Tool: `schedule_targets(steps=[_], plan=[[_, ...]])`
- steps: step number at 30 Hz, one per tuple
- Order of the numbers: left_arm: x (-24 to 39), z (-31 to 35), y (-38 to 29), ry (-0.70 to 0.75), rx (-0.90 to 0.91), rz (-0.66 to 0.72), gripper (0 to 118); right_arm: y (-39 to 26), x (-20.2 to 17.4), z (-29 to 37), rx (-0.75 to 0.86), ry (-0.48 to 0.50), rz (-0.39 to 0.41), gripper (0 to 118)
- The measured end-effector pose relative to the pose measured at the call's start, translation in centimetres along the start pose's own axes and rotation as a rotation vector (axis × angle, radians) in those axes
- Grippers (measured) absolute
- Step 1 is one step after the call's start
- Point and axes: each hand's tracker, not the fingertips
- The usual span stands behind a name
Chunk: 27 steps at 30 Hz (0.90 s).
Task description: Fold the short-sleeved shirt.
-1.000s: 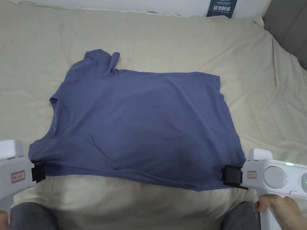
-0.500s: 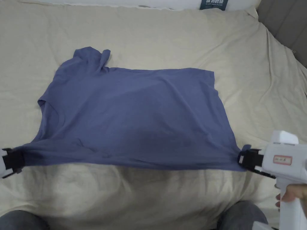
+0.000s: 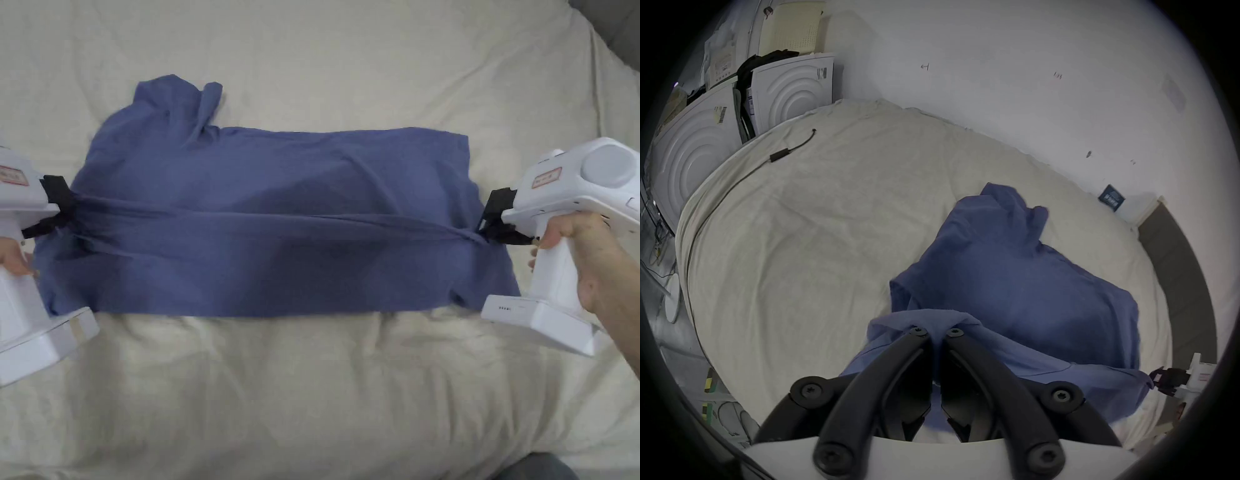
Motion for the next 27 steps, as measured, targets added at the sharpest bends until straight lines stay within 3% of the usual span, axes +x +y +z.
schedule_targets(steps=[1,2,3,5,6,7,10,15,17,24,25,27], plan=[[0.3,-1.5,0.1,0.031,-0.02,-0.001,30,0.5,-0.2,-1.0,-0.007,-0.006,-0.013,18],[0.5,-2.8,0.1,0.062,-0.03,-0.001,54,1.2,-0.2,-2.1,-0.006,-0.013,-0.023,49],[0.5,-3.6,0.0,0.086,-0.038,-0.012,68,1.4,-0.1,-2.7,0.011,-0.014,-0.022,60],[0.6,-4.8,-0.3,0.115,-0.038,-0.058,79,1.6,-0.2,-3.3,0.02,-0.052,0.031,81],[0.7,-4.7,-0.5,0.122,-0.027,-0.087,90,1.4,-0.1,-3.3,0.016,-0.055,0.048,105],[0.7,-4.3,-0.9,0.118,0.005,-0.117,97,1.1,0.0,-2.9,0.029,-0.054,0.068,117],[0.9,-2.0,-2.0,0.1,0.109,-0.211,112,-0.2,0.6,-0.6,0.113,-0.034,0.147,117],[1.2,4.3,-5.1,0.035,0.394,-0.289,115,-4.7,0.8,5.7,0.371,0.004,0.341,117],[1.0,6.9,-6.7,0.027,0.487,-0.3,118,-7.5,1.0,8.6,0.525,0.088,0.397,118],[0.4,14.0,-12.6,0.045,0.669,-0.35,118,-15.2,0.6,15.1,0.779,0.076,0.414,118],[0.3,14.7,-13.3,0.052,0.702,-0.356,117,-16.1,0.6,15.8,0.803,0.075,0.411,118],[0.3,16.0,-14.7,0.038,0.737,-0.391,93,-17.2,0.8,16.7,0.808,0.096,0.413,118]])
